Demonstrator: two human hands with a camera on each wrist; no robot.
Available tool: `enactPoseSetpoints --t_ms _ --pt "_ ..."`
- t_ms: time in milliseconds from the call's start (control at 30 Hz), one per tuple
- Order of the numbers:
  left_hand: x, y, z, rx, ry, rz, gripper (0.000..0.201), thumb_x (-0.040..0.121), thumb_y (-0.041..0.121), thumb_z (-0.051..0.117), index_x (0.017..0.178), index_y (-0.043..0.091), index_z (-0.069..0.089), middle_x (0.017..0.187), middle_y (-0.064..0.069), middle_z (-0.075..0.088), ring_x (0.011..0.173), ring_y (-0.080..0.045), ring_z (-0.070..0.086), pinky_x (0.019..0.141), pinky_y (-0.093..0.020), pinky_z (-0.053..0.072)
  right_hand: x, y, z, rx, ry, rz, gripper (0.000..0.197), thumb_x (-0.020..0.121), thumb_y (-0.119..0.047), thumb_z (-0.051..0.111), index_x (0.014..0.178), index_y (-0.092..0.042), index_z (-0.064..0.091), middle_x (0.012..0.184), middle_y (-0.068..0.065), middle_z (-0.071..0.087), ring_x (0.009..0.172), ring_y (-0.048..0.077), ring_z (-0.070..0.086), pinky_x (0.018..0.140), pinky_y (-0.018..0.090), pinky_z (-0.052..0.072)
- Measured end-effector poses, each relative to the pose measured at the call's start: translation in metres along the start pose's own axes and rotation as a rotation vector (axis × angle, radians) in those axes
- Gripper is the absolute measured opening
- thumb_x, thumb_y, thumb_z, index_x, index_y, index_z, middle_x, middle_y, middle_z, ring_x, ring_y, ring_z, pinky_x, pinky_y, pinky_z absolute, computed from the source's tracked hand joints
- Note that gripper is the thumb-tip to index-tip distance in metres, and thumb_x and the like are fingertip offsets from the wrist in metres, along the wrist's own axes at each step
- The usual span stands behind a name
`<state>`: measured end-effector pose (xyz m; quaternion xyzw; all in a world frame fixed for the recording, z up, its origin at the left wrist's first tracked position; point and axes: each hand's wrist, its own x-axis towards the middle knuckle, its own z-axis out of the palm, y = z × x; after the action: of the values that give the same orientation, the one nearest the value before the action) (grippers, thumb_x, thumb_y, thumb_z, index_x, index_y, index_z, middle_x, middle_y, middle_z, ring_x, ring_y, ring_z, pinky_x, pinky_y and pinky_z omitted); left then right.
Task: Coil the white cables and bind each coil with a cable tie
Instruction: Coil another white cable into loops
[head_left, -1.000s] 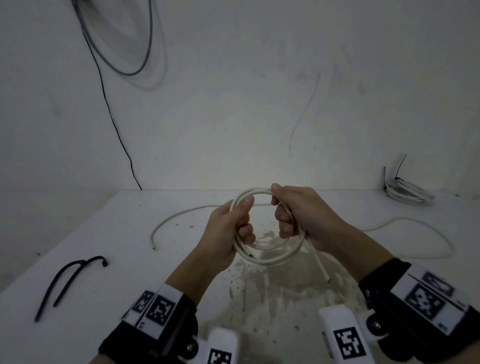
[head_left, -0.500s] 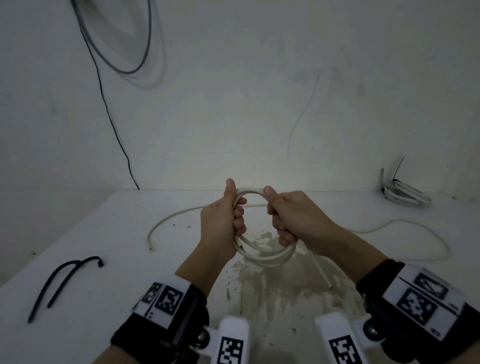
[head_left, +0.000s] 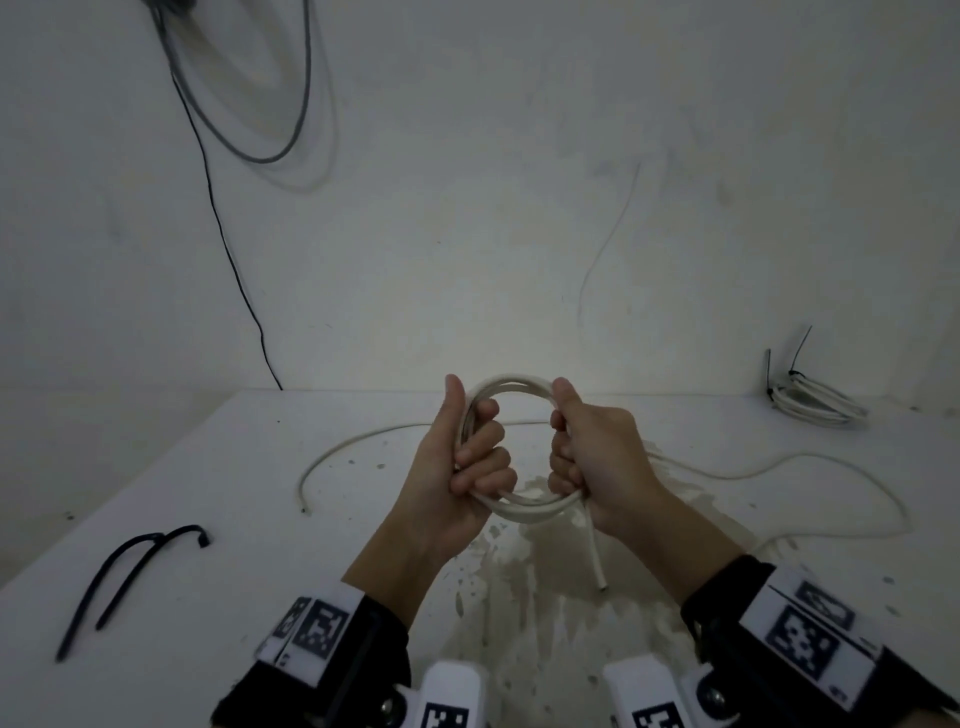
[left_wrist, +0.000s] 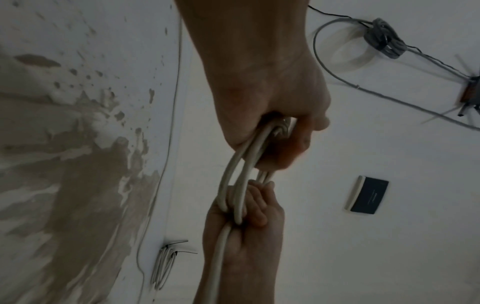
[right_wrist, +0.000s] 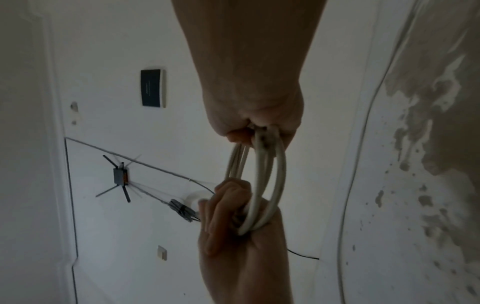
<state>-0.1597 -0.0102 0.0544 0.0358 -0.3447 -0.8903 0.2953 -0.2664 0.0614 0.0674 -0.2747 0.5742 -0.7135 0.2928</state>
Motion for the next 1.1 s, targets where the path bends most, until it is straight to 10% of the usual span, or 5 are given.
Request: enactPoseSetpoints --t_ms 333,500,733,867,1100 --pt "0.015 0.008 0.003 0.355 0.226 0.186 0.04 0.1 0.036 0.032 0.069 0.013 0.04 0.041 0.009 0.024 0.032 -0.004 0.018 0.033 -0.016 0.018 -0.006 -0.001 -0.013 -0.292 -0.136 -0.153 0.03 0.101 -0.025 0.035 0.097 -0.006 0.058 0.057 0.006 0.059 0.054 0.021 0.064 0.064 0.039 0.054" --pt "0.015 0.016 -0.002 0.149 0.252 0.263 0.043 0.1 0.039 0.031 0.064 0.015 0.035 0.04 0.009 0.025 0.031 -0.003 0.02 0.032 -0.015 0.02 -0.012 0.002 -0.019 -0.115 -0.233 -0.107 0.024 0.1 -0.013 0.037 0.112 -0.021 0.056 0.09 0.013 0.07 0.071 0.031 0.069 0.063 0.039 0.058" --pt "0.019 0.029 -0.011 -0.129 0.217 0.276 0.039 0.101 0.033 0.031 0.068 0.014 0.039 0.041 0.008 0.029 0.03 -0.003 0.027 0.032 -0.016 0.028 -0.005 0.006 -0.031 -0.121 -0.34 -0.194 0.015 0.093 -0.002 0.05 0.101 -0.006 0.062 0.089 0.011 0.069 0.079 0.023 0.068 0.063 0.032 0.056" --pt "0.011 0.042 -0.018 0.042 0.149 0.151 0.031 0.098 0.03 0.036 0.073 0.013 0.044 0.04 0.009 0.029 0.025 -0.001 0.025 0.027 -0.012 0.02 0.002 0.004 -0.037 -0.318 -0.254 -0.315 0.02 0.095 -0.002 0.045 0.099 -0.01 0.063 0.079 0.007 0.066 0.072 0.016 0.065 0.06 0.029 0.054" --pt "-0.016 0.063 -0.027 0.706 -0.148 -0.334 0.025 0.087 0.03 0.051 0.07 0.012 0.053 0.042 0.01 0.028 0.028 0.0 0.023 0.029 -0.012 0.019 0.029 -0.02 -0.075 0.164 0.149 -0.309 0.008 0.088 0.002 0.056 0.083 0.001 0.063 0.059 0.007 0.07 0.057 0.02 0.07 0.059 0.023 0.058"
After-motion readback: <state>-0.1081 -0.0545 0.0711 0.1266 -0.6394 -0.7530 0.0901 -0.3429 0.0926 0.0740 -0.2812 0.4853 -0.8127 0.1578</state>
